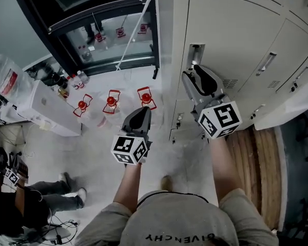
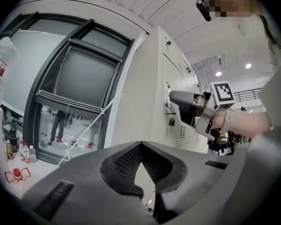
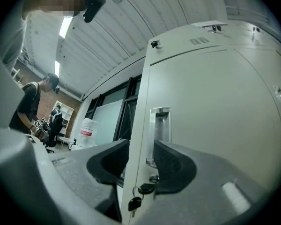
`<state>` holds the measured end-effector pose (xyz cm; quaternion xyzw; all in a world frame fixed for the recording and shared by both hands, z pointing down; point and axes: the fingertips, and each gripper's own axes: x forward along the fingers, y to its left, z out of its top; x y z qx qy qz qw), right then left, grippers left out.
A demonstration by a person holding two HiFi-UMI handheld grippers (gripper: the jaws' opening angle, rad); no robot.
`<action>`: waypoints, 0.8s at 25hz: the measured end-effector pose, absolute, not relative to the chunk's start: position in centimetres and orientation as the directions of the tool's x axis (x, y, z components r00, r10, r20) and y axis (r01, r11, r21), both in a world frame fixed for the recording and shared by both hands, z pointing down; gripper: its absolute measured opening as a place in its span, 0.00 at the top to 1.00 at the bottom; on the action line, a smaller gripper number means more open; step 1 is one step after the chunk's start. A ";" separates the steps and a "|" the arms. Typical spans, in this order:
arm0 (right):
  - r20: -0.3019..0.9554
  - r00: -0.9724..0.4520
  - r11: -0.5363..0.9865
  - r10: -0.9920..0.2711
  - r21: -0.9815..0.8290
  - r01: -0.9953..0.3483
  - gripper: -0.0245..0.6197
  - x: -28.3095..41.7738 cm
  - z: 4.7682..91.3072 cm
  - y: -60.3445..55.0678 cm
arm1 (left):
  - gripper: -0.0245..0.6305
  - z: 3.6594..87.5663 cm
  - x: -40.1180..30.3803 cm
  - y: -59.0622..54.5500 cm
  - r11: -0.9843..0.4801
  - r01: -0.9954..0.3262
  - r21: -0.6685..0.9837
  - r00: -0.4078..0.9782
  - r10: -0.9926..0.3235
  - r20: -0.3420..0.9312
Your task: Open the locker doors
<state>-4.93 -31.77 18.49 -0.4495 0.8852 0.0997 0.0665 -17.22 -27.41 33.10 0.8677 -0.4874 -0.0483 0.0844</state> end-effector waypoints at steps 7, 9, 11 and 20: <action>-0.195 -0.540 0.527 -0.819 0.114 -0.842 0.68 -6.0 17.6 -33.8 | 0.96 33.6 -18.4 -28.2 -0.516 -0.834 0.196 0.527 -0.850 0.009; -0.193 -0.535 0.523 -0.823 0.111 -0.845 0.68 -6.2 17.5 -34.0 | 0.96 33.8 -18.6 -28.2 -0.517 -0.833 0.197 0.529 -0.849 0.011; -0.197 -0.528 0.518 -0.826 0.101 -0.849 0.68 -6.2 17.5 -34.1 | 0.96 34.0 -18.9 -28.1 -0.516 -0.833 0.200 0.529 -0.848 0.015; -0.196 -0.532 0.534 -0.823 0.047 -0.844 0.68 -6.5 17.4 -33.5 | 0.96 34.6 -20.4 -27.1 -0.497 -0.839 0.221 0.513 -0.858 0.017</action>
